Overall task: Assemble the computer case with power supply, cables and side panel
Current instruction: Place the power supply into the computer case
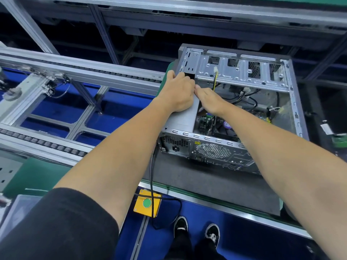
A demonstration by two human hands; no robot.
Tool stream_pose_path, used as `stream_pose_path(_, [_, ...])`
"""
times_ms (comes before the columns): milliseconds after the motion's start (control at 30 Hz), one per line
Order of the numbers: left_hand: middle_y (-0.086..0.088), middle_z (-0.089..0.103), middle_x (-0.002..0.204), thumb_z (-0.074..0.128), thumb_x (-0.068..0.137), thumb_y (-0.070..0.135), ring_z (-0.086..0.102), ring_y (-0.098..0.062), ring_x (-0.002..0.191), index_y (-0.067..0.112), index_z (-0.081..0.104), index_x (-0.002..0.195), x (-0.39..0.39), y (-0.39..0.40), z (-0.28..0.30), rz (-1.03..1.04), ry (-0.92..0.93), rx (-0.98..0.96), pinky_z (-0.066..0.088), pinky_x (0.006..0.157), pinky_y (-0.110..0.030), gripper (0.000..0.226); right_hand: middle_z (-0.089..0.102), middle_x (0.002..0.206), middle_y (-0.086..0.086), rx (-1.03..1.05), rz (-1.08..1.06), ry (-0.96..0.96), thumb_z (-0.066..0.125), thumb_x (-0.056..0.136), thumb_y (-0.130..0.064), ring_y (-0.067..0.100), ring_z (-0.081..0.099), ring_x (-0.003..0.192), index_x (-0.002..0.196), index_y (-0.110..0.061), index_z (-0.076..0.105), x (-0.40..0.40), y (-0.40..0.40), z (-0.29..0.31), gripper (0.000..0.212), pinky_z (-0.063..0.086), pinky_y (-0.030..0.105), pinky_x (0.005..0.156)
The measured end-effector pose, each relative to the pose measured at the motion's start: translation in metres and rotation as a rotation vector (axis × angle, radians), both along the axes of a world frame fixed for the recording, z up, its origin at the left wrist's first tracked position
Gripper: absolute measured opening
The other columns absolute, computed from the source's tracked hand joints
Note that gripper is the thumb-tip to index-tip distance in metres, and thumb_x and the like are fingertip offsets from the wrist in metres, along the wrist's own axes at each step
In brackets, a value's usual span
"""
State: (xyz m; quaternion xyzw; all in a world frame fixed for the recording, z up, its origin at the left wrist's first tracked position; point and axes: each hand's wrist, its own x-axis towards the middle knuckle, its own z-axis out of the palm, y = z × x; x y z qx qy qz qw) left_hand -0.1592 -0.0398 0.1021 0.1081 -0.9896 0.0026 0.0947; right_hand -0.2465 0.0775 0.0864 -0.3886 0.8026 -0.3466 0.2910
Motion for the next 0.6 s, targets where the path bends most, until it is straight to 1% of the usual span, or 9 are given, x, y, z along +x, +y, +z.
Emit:
stream_pose_path(33, [-0.004,0.051,0.091,0.031,0.098,0.019,0.039,-0.022,0.091,0.016,0.042,0.084,0.001,-0.001,-0.001,-0.006,-0.005,0.003,0.024,0.094,-0.044,0.018,0.054,0.106,0.041,-0.001,-0.015,-0.003,0.018,0.11,-0.037,0.018,0.042,0.087,0.112,0.015,0.053,-0.001,-0.001,0.001,0.062,0.042,0.048,0.094])
stream_pose_path(100, [-0.004,0.051,0.094,0.029,0.099,0.023,0.042,-0.023,0.099,0.016,0.044,0.087,0.001,-0.001,-0.003,-0.01,-0.011,-0.006,0.023,0.097,-0.044,0.02,0.048,0.09,0.039,-0.017,-0.031,0.015,0.019,0.11,-0.034,0.02,0.039,0.082,0.103,0.014,0.051,0.0,-0.003,0.001,0.058,0.042,0.048,0.086])
stream_pose_path(133, [-0.005,0.052,0.097,0.029,0.1,0.023,0.042,-0.024,0.102,0.014,0.048,0.09,0.001,0.0,-0.004,-0.006,-0.007,-0.021,0.023,0.097,-0.044,0.023,0.042,0.079,0.029,-0.022,-0.03,0.032,0.02,0.11,-0.033,0.021,0.037,0.078,0.092,0.009,0.049,0.001,-0.004,0.002,0.053,0.038,0.044,0.078])
stream_pose_path(200, [-0.007,0.055,0.101,0.029,0.099,0.023,0.041,-0.026,0.107,0.01,0.053,0.096,0.001,0.002,-0.006,0.011,0.001,-0.053,0.022,0.097,-0.045,0.028,0.032,0.073,0.015,-0.022,-0.027,0.031,0.021,0.11,-0.03,0.021,0.032,0.073,0.081,-0.005,0.039,0.001,-0.003,0.001,0.042,0.028,0.037,0.07])
stream_pose_path(333, [-0.008,0.056,0.1,0.031,0.097,0.02,0.039,-0.028,0.109,0.008,0.054,0.096,-0.001,0.003,-0.007,0.006,0.019,-0.079,0.019,0.095,-0.044,0.026,0.036,0.075,0.014,-0.02,-0.032,-0.01,0.02,0.11,-0.033,0.02,0.034,0.073,0.089,0.012,0.047,-0.002,-0.003,-0.004,0.056,0.028,0.035,0.069])
stream_pose_path(367, [-0.008,0.056,0.099,0.031,0.097,0.02,0.039,-0.027,0.108,0.008,0.053,0.095,-0.002,0.002,-0.006,0.004,0.012,-0.076,0.019,0.095,-0.044,0.025,0.036,0.072,0.014,-0.026,-0.031,-0.005,0.021,0.11,-0.033,0.018,0.034,0.07,0.084,0.012,0.048,-0.003,-0.002,-0.006,0.059,0.028,0.035,0.068])
stream_pose_path(433, [-0.006,0.054,0.096,0.03,0.097,0.02,0.039,-0.027,0.108,0.01,0.053,0.094,-0.002,0.002,-0.006,-0.006,0.006,-0.083,0.02,0.095,-0.045,0.025,0.028,0.061,0.008,-0.05,-0.033,0.013,0.023,0.11,-0.032,0.009,0.029,0.055,0.064,-0.003,0.037,-0.005,-0.003,-0.008,0.056,0.024,0.033,0.06])
stream_pose_path(500, [-0.003,0.054,0.092,0.031,0.097,0.02,0.04,-0.025,0.107,0.012,0.051,0.09,-0.002,0.002,-0.005,-0.003,0.005,-0.058,0.02,0.097,-0.045,0.023,0.021,0.059,0.002,-0.06,-0.037,0.01,0.025,0.11,-0.028,0.007,0.021,0.049,0.064,-0.017,0.024,-0.006,-0.005,-0.009,0.047,0.019,0.034,0.057])
stream_pose_path(600, [-0.001,0.055,0.087,0.031,0.096,0.018,0.041,-0.023,0.105,0.016,0.046,0.084,-0.002,0.002,-0.004,0.007,-0.002,-0.002,0.021,0.098,-0.045,0.02,0.021,0.058,0.001,-0.068,-0.069,-0.011,0.026,0.109,-0.027,0.008,0.021,0.049,0.065,-0.019,0.021,-0.005,-0.006,-0.009,0.045,0.017,0.036,0.058])
